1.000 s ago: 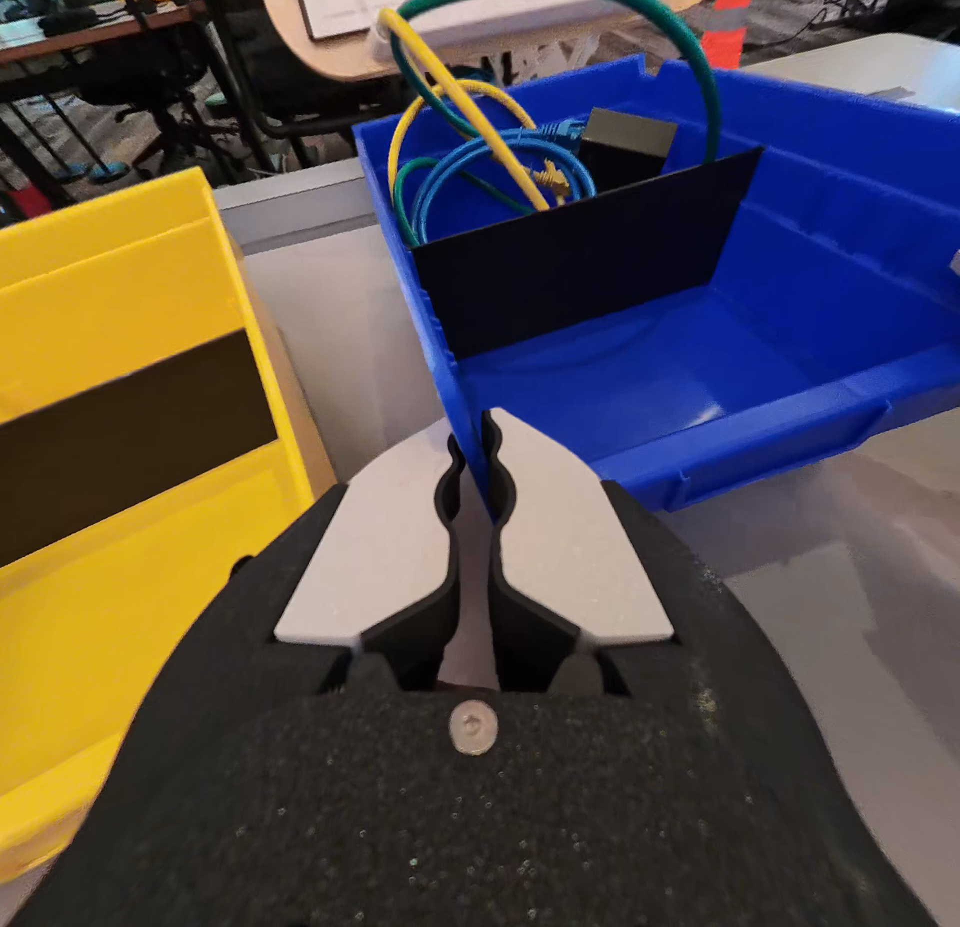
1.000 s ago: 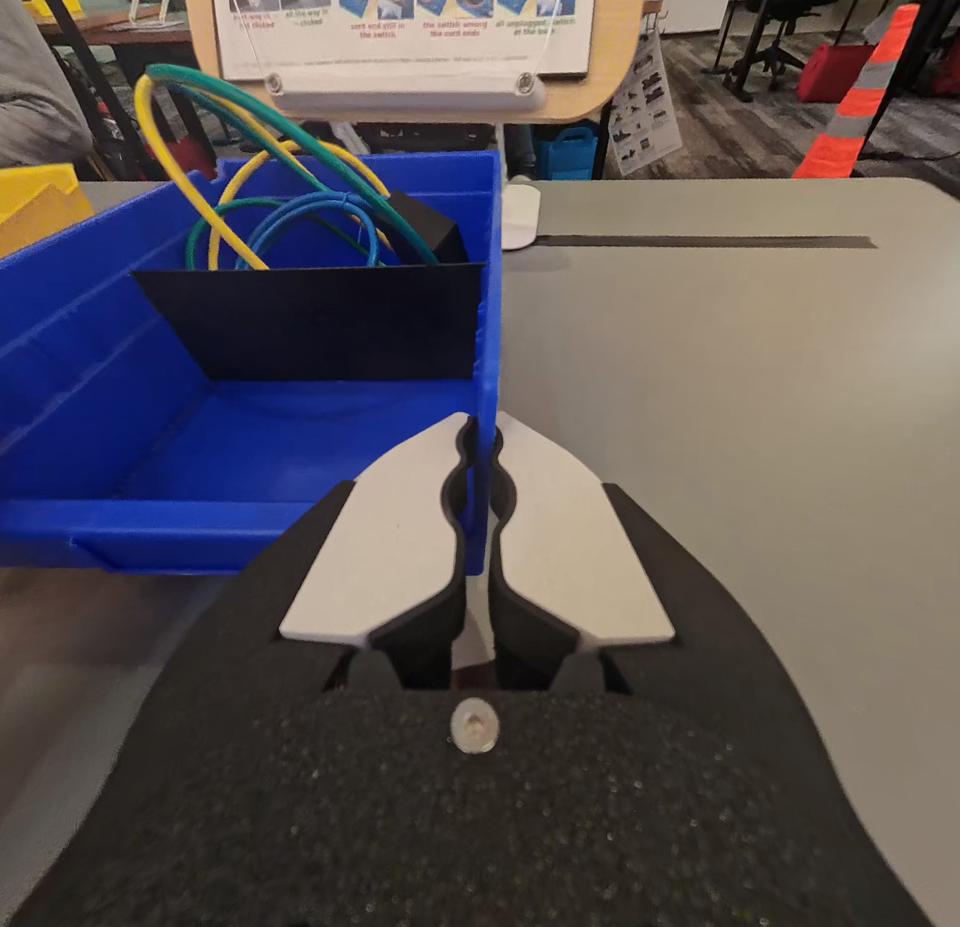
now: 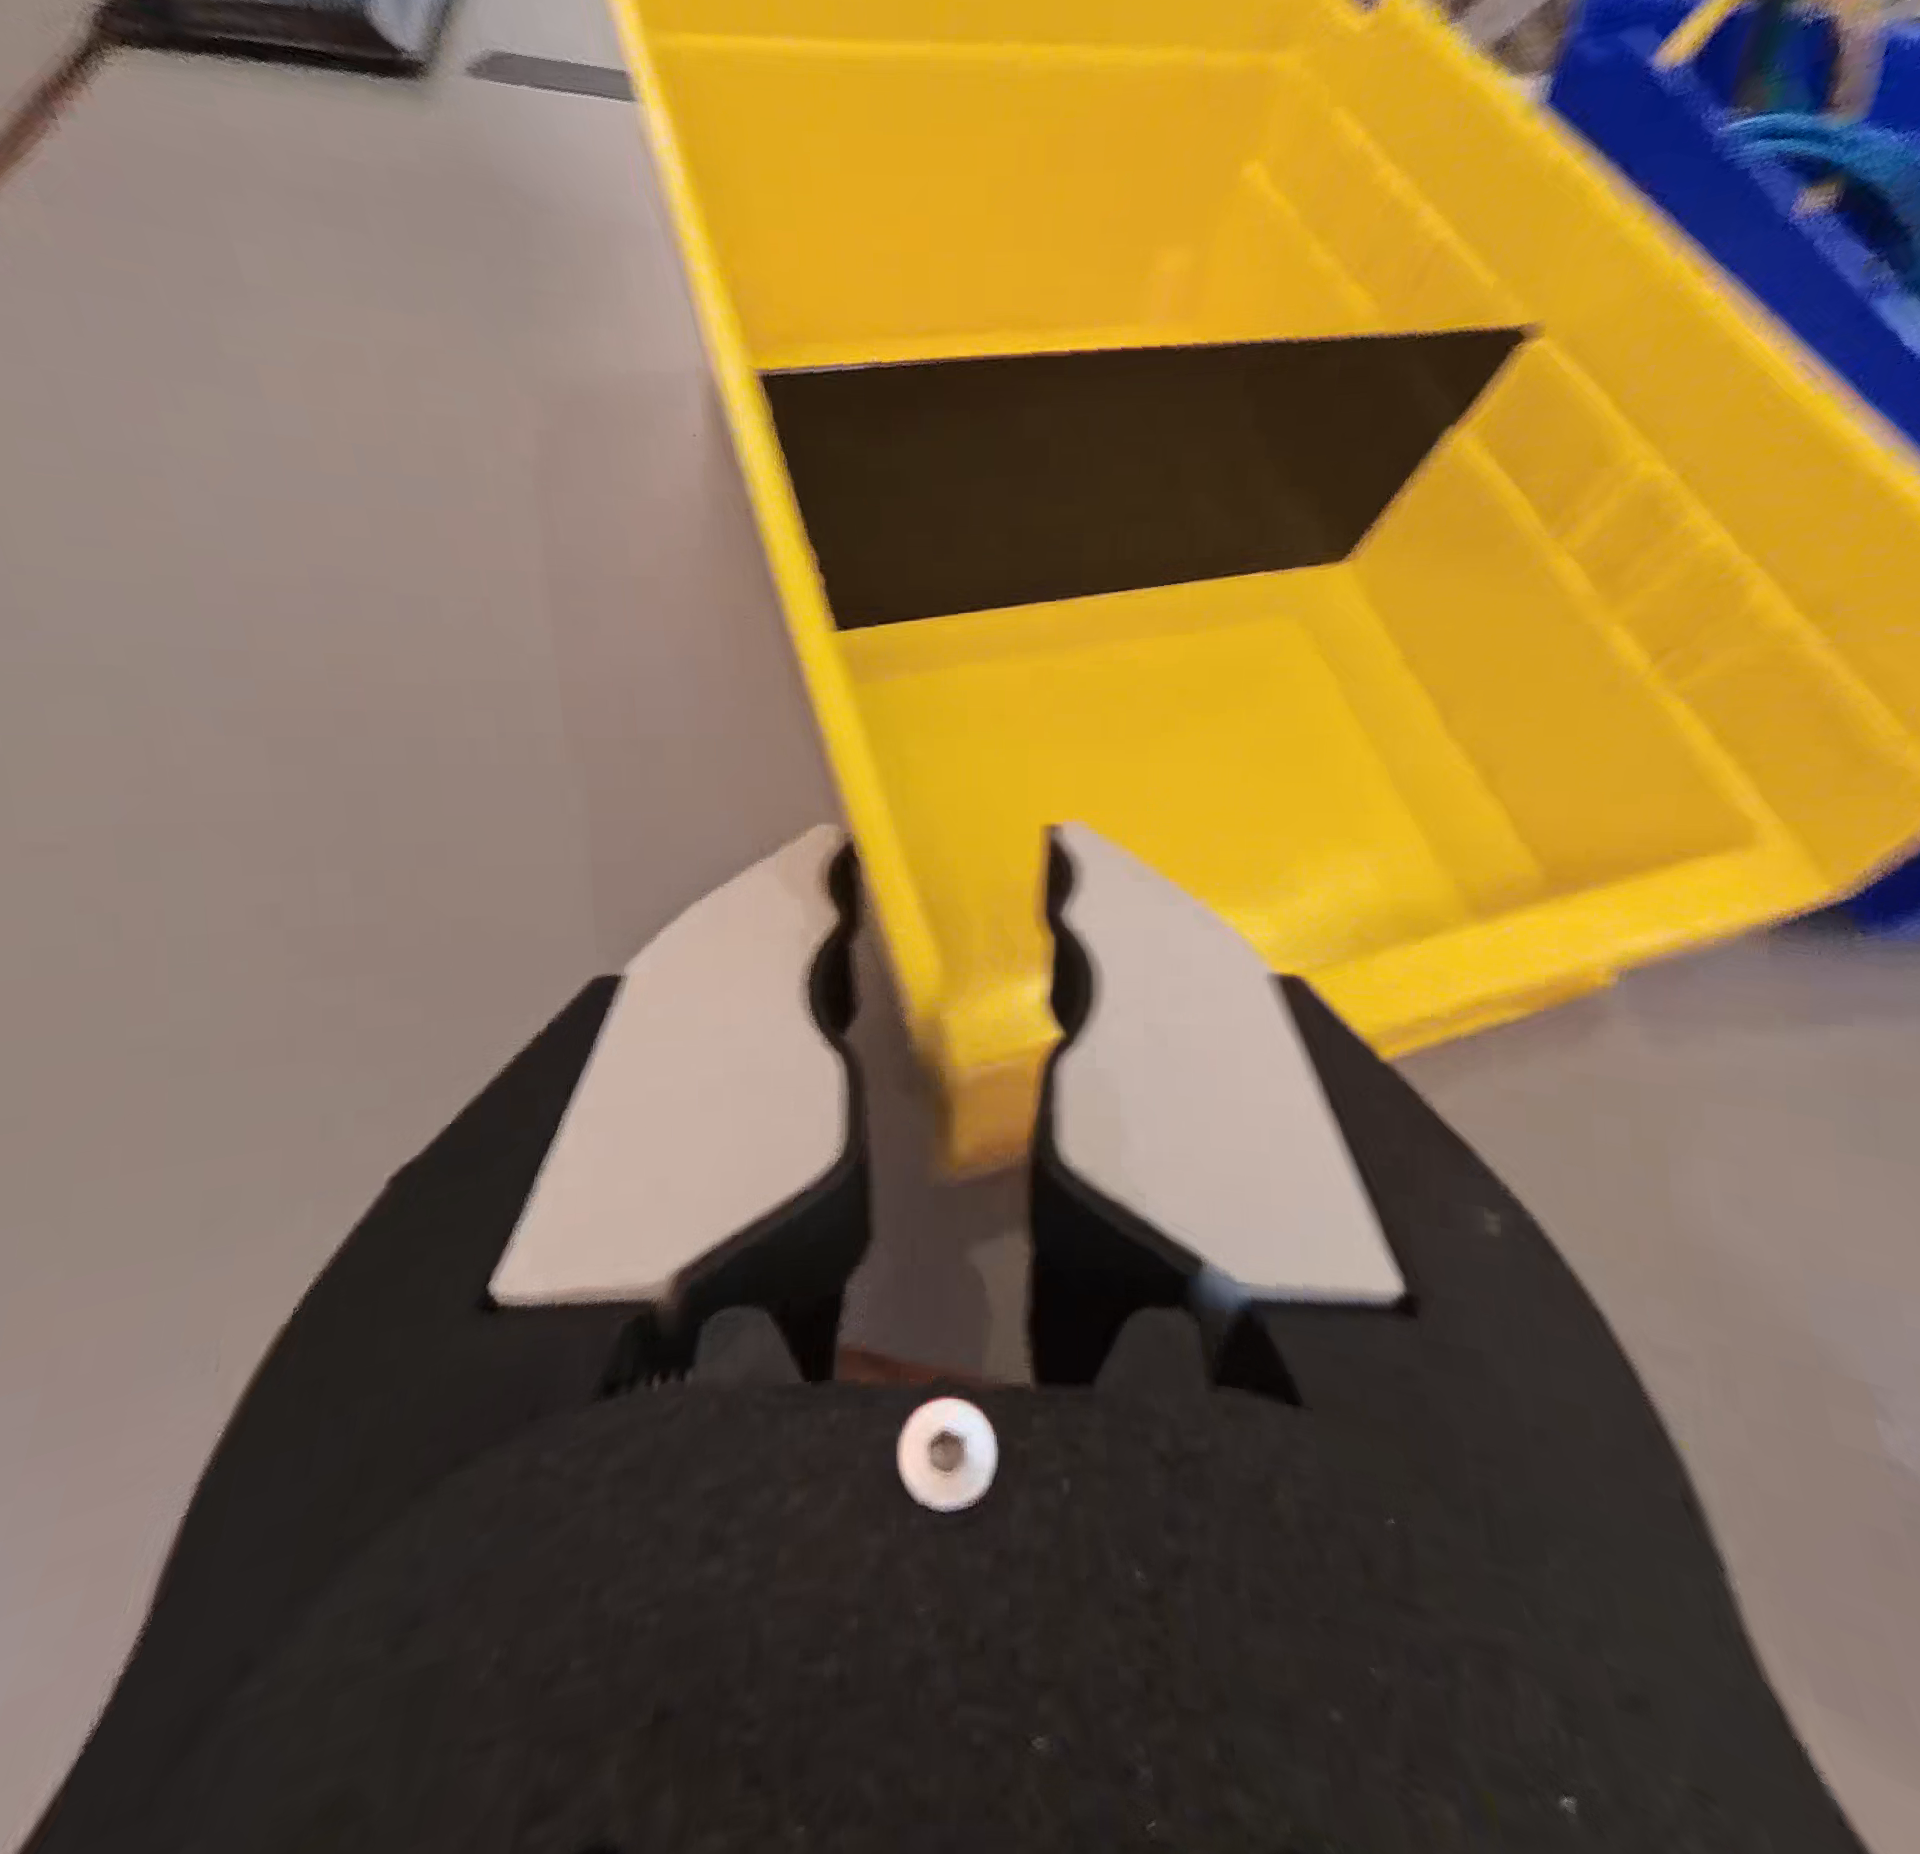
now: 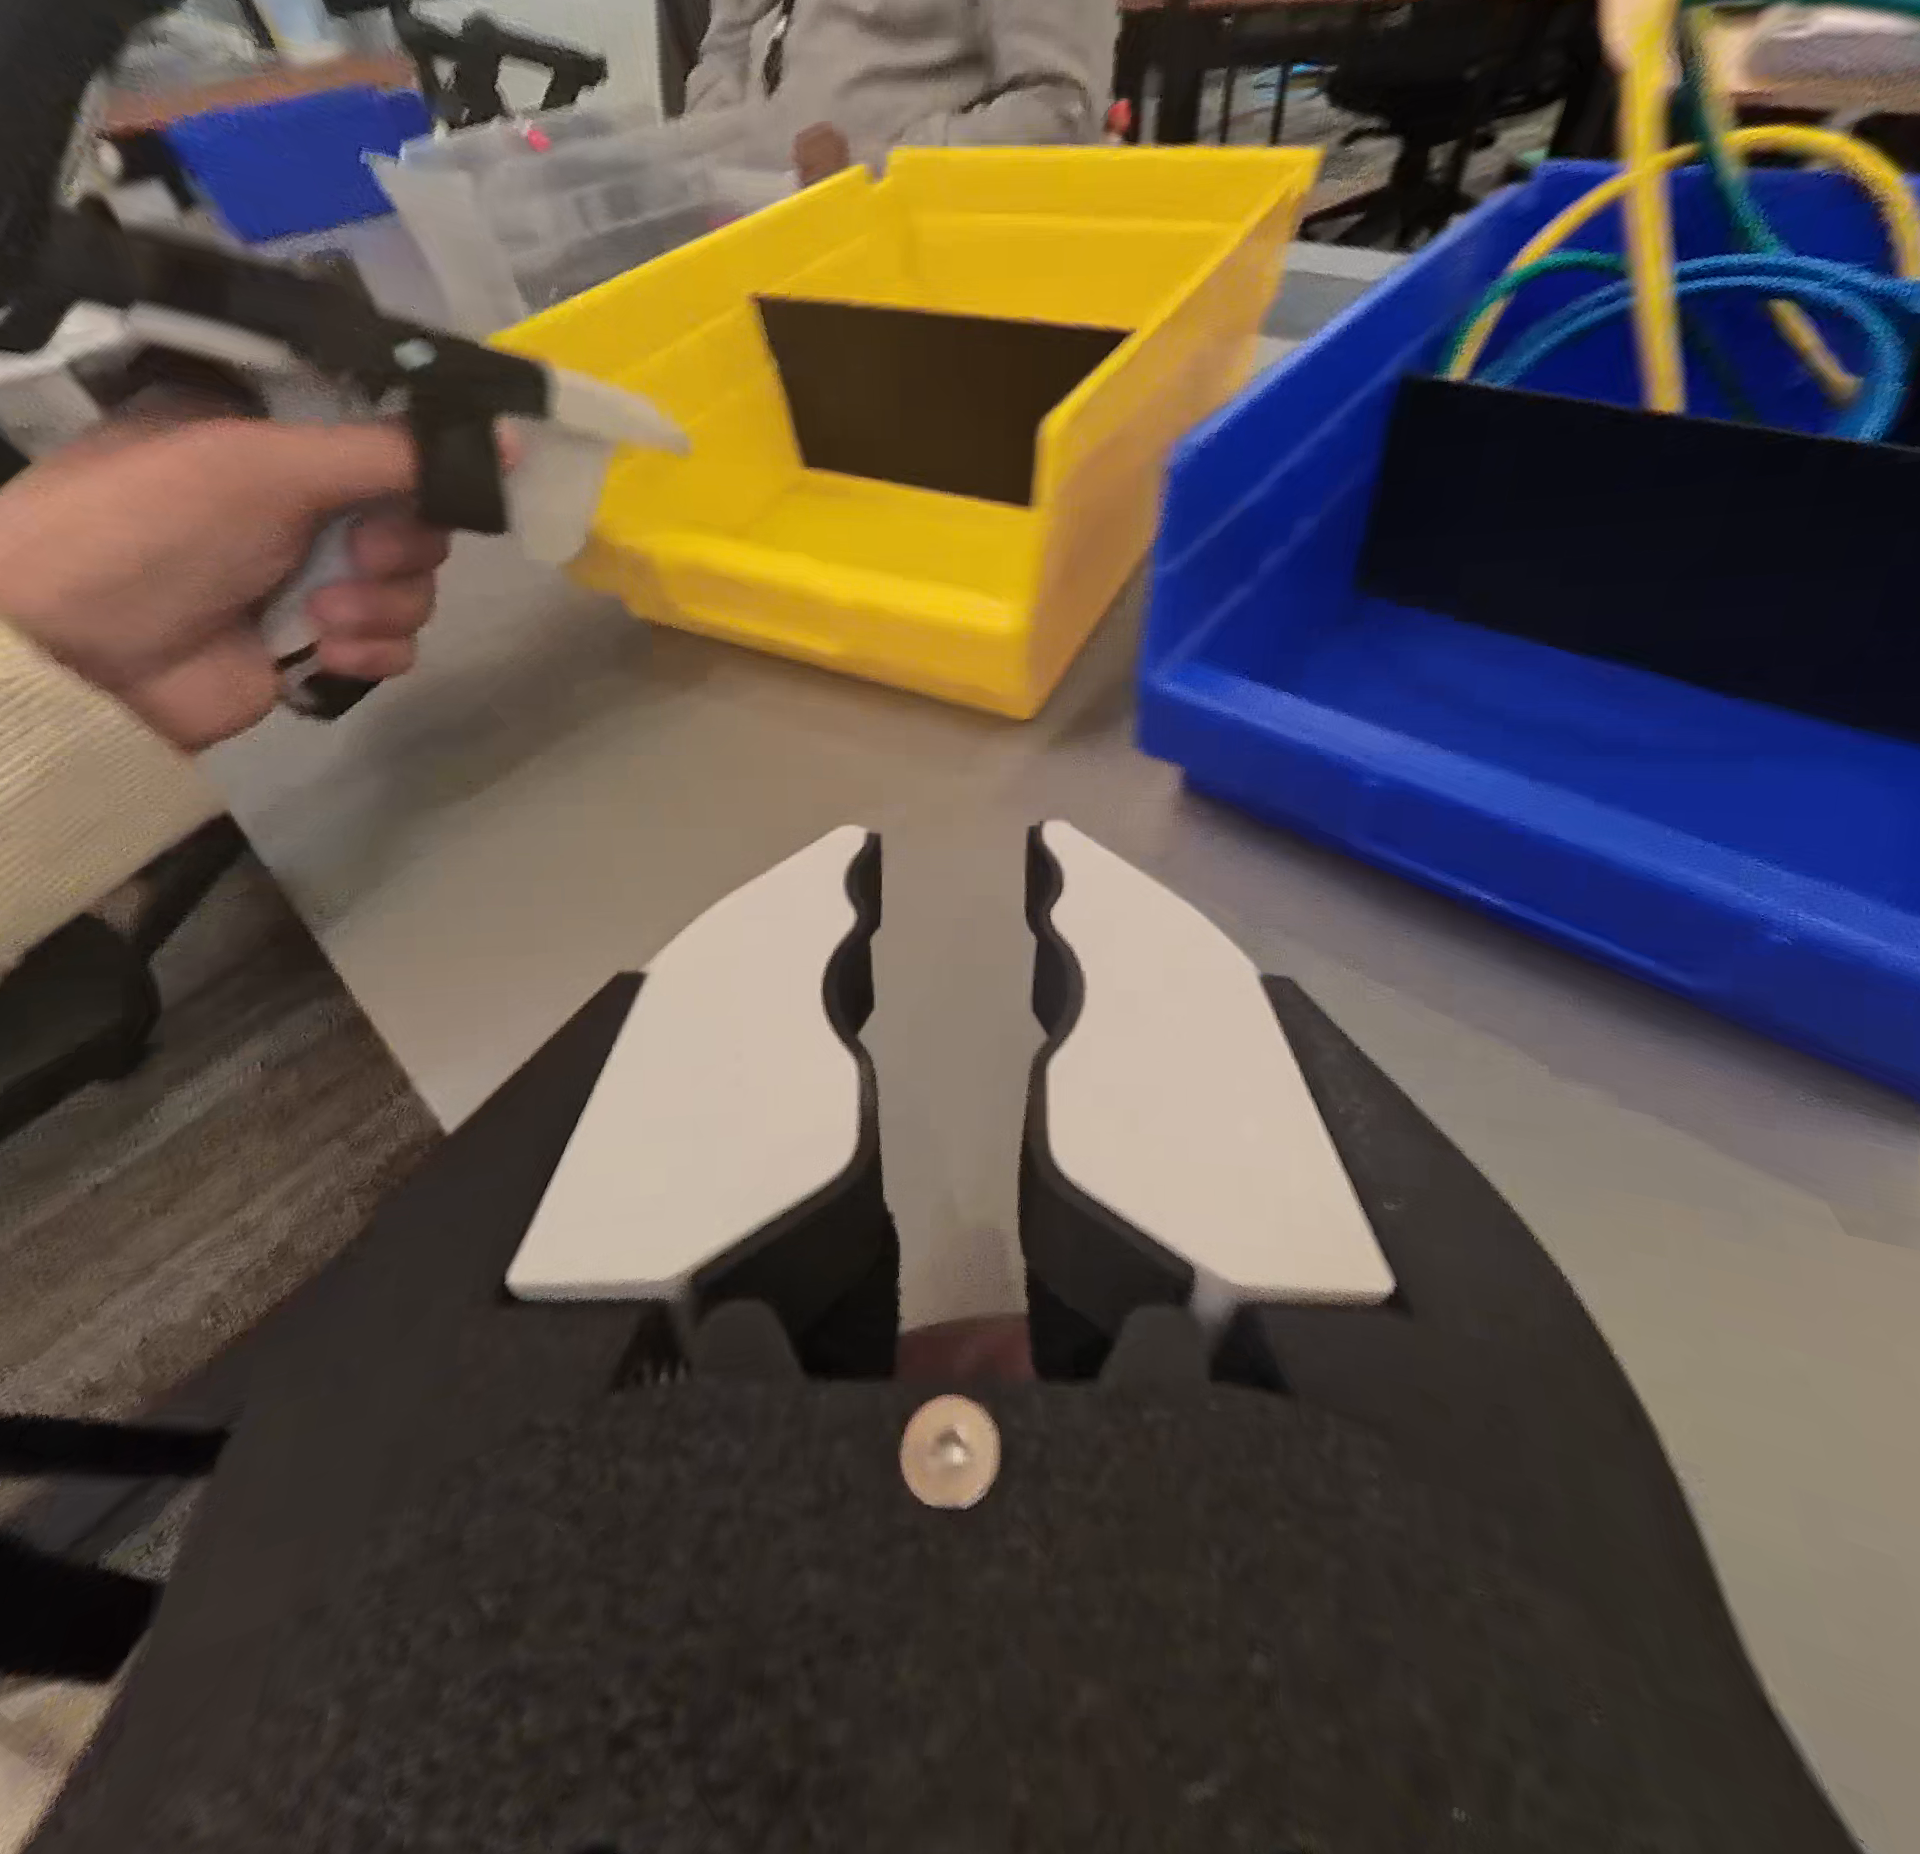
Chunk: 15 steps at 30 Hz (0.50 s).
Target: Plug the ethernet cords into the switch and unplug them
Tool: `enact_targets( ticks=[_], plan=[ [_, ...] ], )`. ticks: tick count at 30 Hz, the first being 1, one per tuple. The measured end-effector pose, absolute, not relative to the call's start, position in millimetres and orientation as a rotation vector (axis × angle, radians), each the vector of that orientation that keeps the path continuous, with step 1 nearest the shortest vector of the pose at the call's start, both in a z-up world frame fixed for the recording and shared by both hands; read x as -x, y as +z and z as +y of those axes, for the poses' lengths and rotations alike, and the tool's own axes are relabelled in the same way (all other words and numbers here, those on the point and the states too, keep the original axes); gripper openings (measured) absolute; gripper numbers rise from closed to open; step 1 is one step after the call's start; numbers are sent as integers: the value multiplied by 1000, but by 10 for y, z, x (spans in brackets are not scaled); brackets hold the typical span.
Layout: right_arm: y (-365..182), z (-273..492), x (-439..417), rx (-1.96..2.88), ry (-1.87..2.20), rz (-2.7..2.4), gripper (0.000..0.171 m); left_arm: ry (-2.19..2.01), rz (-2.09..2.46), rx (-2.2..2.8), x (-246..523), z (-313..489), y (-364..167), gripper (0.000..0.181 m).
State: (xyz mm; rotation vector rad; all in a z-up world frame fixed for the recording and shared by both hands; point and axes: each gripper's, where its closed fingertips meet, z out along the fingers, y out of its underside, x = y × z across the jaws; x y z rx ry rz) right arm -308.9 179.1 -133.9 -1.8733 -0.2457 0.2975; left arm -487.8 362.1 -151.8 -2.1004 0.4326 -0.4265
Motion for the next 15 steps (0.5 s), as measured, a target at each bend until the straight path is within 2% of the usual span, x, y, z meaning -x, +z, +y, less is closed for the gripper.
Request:
enact_targets(
  ticks=[1, 4, 6, 9, 10, 14, 15],
  plan=[
    [-1383, 1801, 3223, 1885, 285, -290, 27, -373, 417, 2106, 4938, 3663, -1541, 15],
    [-1515, 1882, 3548, 1933, 264, -424, 28, -303, 353, 2132, 5123, 3670, -1542, 3],
    [-1569, 2012, 3631, 1986, 258, -414, 32, -263, 342, 2152, 5231, 3615, -1546, 3],
    [-1589, 2285, 3587, 2050, 222, -293, 61, -238, 320, 2165, 5333, 3451, -1550, 2],
    [-1559, 2378, 3525, 2037, 172, -256, 66, -220, 313, 2170, 5365, 3387, -1551, 2],
    [-1517, 2609, 3491, 2016, 99, -228, 64, -195, 308, 2179, 5386, 3236, -1555, 2],
    [-1561, 2657, 3473, 2046, 67, -211, 59, -197, 310, 2177, 5387, 3214, -1555, 2]
  ],
)
